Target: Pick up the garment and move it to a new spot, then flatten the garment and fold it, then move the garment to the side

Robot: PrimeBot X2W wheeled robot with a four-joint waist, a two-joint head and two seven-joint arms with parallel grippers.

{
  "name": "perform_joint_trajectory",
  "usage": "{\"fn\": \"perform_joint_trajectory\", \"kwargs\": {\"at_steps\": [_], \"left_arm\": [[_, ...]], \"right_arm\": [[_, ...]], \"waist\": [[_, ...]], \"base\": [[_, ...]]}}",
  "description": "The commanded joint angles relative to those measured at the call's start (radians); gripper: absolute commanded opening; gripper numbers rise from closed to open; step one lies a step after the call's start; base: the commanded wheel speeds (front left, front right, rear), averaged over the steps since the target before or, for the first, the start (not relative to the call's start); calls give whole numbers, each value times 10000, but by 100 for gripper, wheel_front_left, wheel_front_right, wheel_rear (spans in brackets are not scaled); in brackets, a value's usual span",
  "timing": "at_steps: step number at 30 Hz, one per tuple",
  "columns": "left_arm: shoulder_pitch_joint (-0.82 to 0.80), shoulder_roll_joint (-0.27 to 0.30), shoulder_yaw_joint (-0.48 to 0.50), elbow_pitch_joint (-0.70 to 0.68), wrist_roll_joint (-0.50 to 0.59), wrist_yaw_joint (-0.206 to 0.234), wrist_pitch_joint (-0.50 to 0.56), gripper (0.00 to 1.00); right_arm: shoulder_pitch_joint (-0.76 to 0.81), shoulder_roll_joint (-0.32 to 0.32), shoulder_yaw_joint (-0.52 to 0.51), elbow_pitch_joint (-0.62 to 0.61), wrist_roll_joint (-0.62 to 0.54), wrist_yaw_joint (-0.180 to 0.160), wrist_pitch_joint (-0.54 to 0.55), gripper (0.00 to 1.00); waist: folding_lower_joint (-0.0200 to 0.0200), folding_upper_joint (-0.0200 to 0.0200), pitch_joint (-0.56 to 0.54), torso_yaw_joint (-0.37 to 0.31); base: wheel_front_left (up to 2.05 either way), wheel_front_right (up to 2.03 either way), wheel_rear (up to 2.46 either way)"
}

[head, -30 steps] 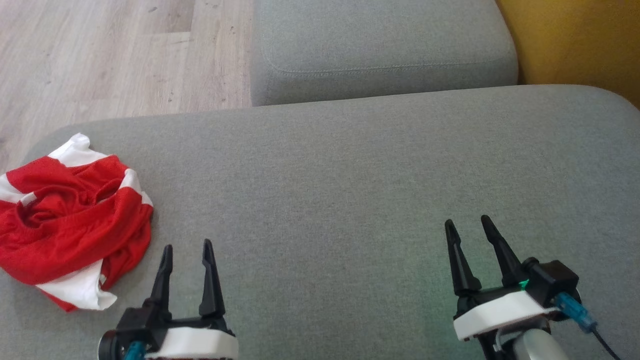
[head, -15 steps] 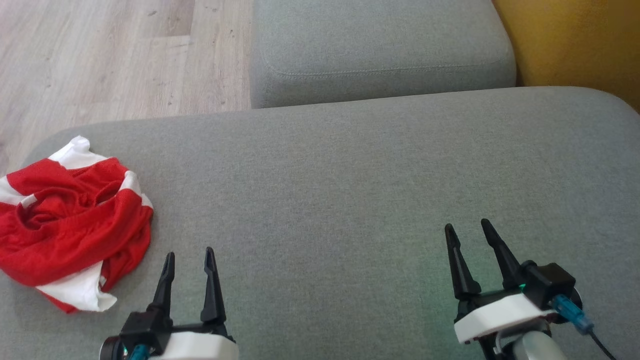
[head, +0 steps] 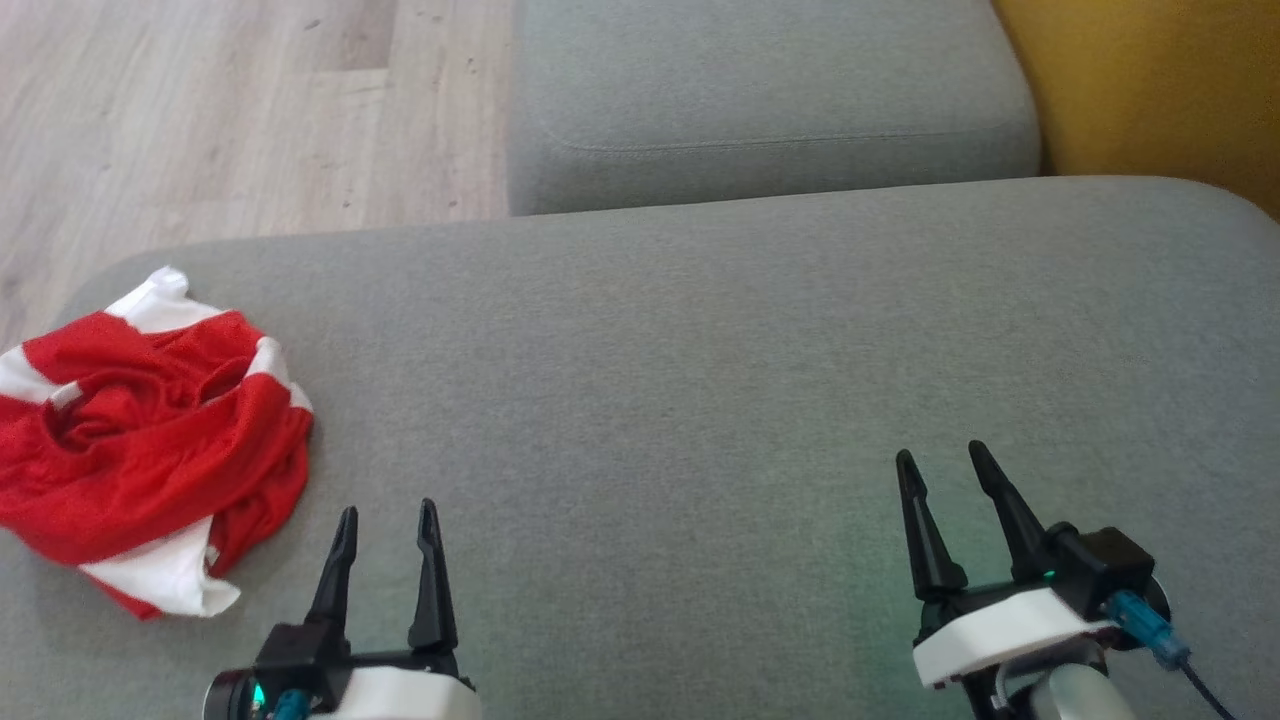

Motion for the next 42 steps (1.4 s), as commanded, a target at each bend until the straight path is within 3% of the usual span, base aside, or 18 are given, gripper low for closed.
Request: {"fn": "perform_joint_trajectory", "kwargs": {"at_steps": [1, 11, 20, 27, 37, 42], "left_arm": [[-507, 72, 231, -262, 150, 84, -109, 100], [-610, 72, 187, -306, 399, 447, -109, 100], [-533, 72, 652, -263, 972, 1167, -109, 100], [-442, 72, 898, -267, 1548, 1370, -109, 100], [-523, 165, 1256, -766, 2103, 1456, -109, 100], [-1571, 459, 1626, -1607, 2221, 1458, -109, 100]], "right_arm": [[-466, -89, 188, -300, -51, -7, -109, 100], [-386, -89, 216, -354, -124, -7, -109, 100], [-342, -89, 355, -380, -76, -7, -109, 100], [-293, -89, 358, -367, -16, -7, -109, 100], [-319, -89, 190, -361, -362, -7, -109, 100], [-597, -89, -69, -479, -1195, -7, -109, 100]], "waist": [[0, -1, 40, 129], [0, -1, 206, 1755], [0, -1, 187, 3677], [0, -1, 163, 4599], [0, -1, 506, 5081], [0, -1, 1567, 4864]], "base": [[0, 0, 0], [0, 0, 0], [0, 0, 0], [0, 0, 0], [0, 0, 0], [0, 0, 0]]}}
